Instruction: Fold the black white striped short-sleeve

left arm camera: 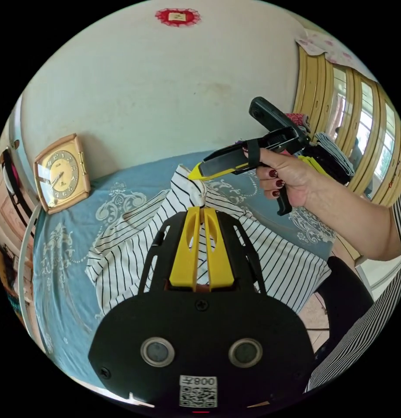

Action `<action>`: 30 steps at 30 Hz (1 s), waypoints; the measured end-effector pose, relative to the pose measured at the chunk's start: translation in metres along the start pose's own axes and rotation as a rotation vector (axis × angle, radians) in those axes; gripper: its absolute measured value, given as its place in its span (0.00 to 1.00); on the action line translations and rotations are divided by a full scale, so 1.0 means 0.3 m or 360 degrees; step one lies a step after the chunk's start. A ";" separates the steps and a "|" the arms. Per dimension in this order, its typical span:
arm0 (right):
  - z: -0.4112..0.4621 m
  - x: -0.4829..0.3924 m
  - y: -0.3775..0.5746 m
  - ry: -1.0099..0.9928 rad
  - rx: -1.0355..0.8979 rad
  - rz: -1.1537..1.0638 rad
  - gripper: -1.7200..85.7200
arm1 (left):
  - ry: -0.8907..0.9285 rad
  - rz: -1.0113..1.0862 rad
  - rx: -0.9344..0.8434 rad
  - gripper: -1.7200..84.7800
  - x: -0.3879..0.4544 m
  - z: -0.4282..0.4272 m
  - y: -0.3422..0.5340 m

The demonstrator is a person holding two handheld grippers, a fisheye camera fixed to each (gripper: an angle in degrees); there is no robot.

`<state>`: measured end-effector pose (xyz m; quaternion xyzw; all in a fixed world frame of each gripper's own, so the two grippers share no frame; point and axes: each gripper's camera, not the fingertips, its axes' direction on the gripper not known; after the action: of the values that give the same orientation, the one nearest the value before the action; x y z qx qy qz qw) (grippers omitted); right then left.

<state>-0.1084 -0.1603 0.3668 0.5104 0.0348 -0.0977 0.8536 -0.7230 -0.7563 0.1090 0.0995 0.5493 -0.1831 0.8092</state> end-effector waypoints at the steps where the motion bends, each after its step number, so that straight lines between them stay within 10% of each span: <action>1: -0.024 0.054 0.030 0.0002 0.0000 0.0029 0.02 | 0.0032 0.0022 -0.0027 0.04 0.039 0.036 -0.029; 30: 0.003 0.709 0.234 0.0277 -0.0202 0.0313 0.02 | 0.0246 0.0094 -0.0465 0.04 0.410 0.746 -0.240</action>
<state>0.1138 -0.1568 0.3940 0.4630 0.0646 0.0336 0.8833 -0.5209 -0.9261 0.0823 0.0107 0.6277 -0.0691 0.7754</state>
